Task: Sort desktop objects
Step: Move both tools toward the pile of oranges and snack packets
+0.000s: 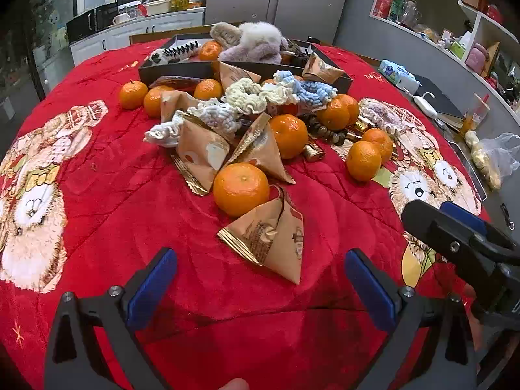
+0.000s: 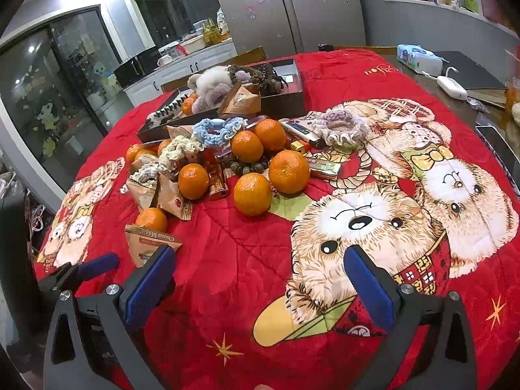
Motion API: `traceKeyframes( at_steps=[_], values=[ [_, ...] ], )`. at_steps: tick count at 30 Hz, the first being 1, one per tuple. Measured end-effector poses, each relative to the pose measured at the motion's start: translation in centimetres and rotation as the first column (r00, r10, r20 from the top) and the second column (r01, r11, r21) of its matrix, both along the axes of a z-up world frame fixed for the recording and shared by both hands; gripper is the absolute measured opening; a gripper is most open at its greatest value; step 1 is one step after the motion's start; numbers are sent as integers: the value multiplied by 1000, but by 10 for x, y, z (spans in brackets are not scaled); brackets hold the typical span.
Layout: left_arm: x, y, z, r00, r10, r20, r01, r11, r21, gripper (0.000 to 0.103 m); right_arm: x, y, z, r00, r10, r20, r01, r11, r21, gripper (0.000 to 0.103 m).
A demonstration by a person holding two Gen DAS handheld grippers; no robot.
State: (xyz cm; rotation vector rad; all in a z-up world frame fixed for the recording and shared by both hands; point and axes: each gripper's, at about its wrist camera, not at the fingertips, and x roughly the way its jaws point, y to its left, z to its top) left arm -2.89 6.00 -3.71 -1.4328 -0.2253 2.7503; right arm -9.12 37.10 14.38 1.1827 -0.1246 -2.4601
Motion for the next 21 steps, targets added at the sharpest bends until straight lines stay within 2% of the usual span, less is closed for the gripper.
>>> traceKeyframes(
  at_steps=[11,19,21],
  values=[
    [-8,-1,-6,1000,-21,-8,21,1000,-3,103,-11,-9,-8,1000,8,21,-8,1000,5,103],
    [-14,4,-12,998,-57,-22,56,997,-54,103,-20,-14,-14,999,6,38,-6,1000,-2,103],
    [-15,10,-15,995,-94,-22,91,991,-102,103,-23,-16,-15,999,7,40,-7,1000,-4,103]
  ],
)
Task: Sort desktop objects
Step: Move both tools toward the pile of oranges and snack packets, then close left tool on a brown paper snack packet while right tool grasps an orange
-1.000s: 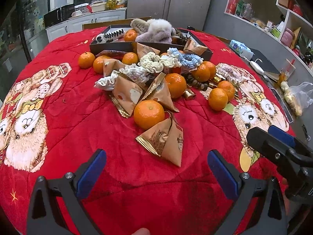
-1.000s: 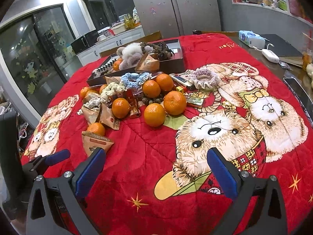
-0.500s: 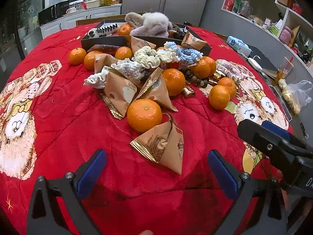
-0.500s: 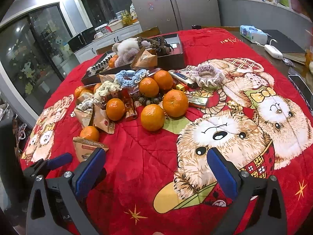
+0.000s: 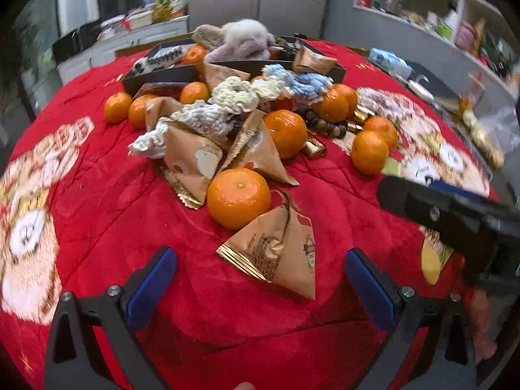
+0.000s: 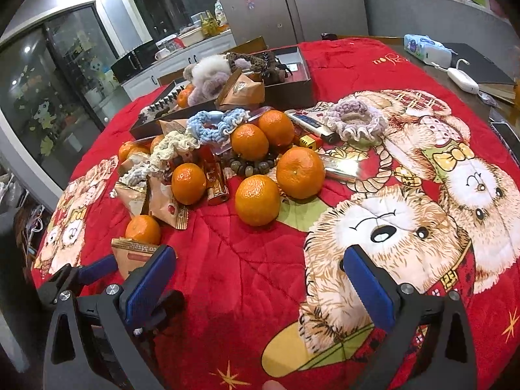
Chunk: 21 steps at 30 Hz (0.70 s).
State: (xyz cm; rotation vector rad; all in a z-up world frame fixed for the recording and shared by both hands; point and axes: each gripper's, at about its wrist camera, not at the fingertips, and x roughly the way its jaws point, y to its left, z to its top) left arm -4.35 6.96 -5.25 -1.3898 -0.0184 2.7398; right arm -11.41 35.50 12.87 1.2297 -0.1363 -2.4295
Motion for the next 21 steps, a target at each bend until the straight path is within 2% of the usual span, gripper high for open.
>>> traceKeyframes(
  at_steps=[2,21],
  values=[
    [0,5,-2,1000,-20,-2,20,999,-37,103,-2,-2,-1,1000,1,0,-1,1000,-2,103],
    [-7,5,-3,1000,-20,-8,19,1000,-12,103,-25,-13,-12,999,32,-2,-32,999,-15,103]
  ],
)
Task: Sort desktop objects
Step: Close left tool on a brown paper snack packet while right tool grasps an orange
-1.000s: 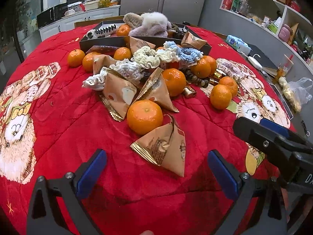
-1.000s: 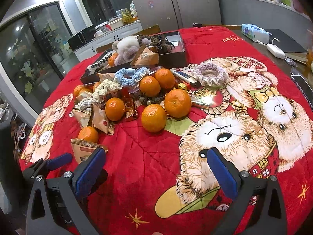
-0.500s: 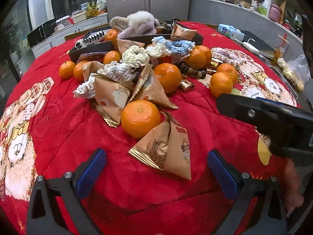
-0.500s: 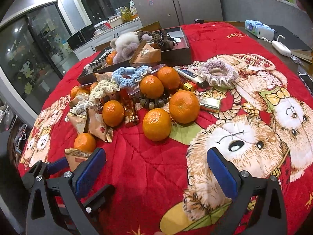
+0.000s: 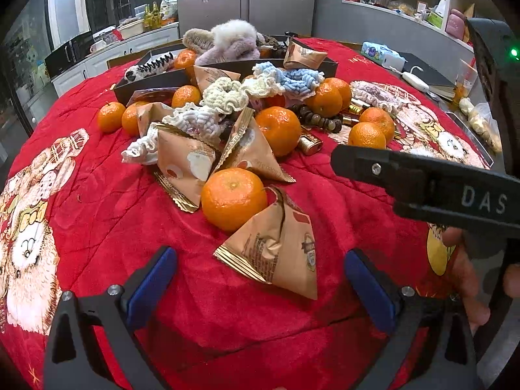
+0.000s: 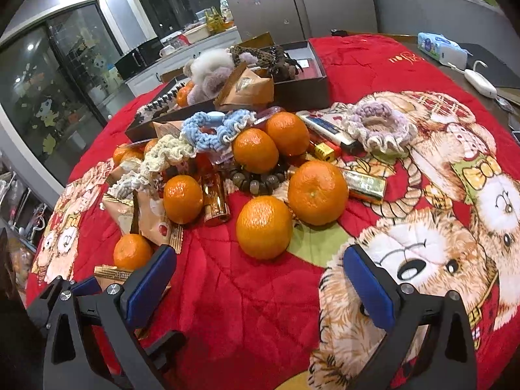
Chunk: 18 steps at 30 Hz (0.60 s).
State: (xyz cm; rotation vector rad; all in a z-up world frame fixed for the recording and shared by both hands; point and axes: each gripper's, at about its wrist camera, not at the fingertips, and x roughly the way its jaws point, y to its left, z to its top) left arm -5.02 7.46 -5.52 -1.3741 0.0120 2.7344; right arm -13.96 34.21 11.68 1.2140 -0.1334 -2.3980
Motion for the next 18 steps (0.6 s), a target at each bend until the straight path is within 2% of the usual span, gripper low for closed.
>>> traceKeyframes(
  at_steps=[4,13,18],
  values=[
    [2,0,1,1000,-2,-9,2,1000,12,100,-3,0,-1,1000,5,-13,-5,1000,-3,102],
    [8,-3,4,999,18,-36,-18,1000,4,80,-8,0,-2,1000,23,-20,-24,999,-31,103],
    [11,-1,7,998,7,-56,-7,1000,1,55,-9,2,-2,1000,24,-19,-24,999,-49,103]
  ],
)
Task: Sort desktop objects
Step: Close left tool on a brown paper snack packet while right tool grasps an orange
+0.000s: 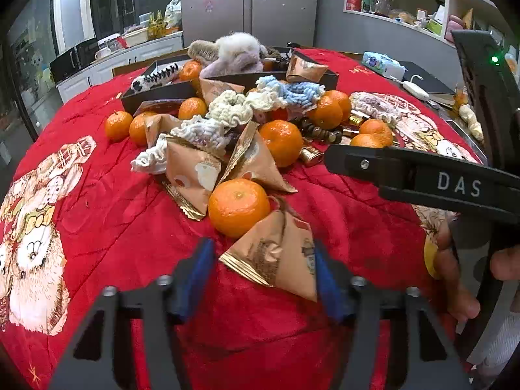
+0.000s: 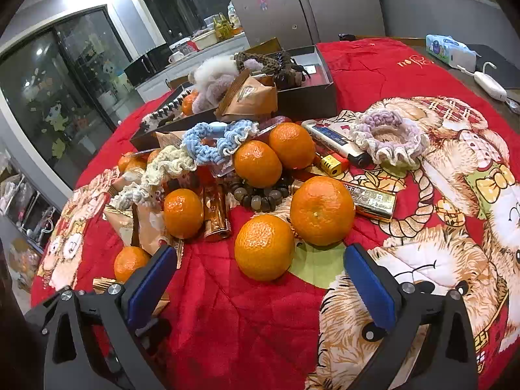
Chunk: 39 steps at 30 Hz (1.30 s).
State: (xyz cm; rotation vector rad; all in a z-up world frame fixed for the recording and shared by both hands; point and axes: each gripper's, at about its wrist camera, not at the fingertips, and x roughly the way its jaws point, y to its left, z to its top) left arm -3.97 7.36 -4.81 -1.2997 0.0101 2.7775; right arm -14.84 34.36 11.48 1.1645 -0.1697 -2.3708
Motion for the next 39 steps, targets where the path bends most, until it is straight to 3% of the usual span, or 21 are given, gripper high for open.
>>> traceKeyframes(
  at_steps=[8,13,19,27,31,33,39],
  values=[
    [5,0,2,1000,7,-14,-7,1000,-6,51,1,-1,0,1000,18,0,-18,1000,13,103],
    [16,-3,4,999,21,-42,-19,999,46,50,2,-2,0,1000,20,1,-20,999,25,103],
    [33,4,13,990,18,-139,-17,1000,13,50,0,1,0,1000,-13,11,13,1000,-2,103],
    [33,-17,16,987,62,-150,-43,991,126,49,6,-4,2,1000,19,-2,-19,999,41,103],
    [35,-22,16,979,138,-150,-124,987,99,49,11,2,5,999,-32,-30,32,999,23,86],
    [35,-31,16,978,153,-144,-133,981,138,49,12,3,6,998,-44,-39,44,999,5,74],
    [31,-41,14,980,161,-121,-135,971,198,49,8,-9,4,999,-29,-20,30,1000,9,63]
  ],
)
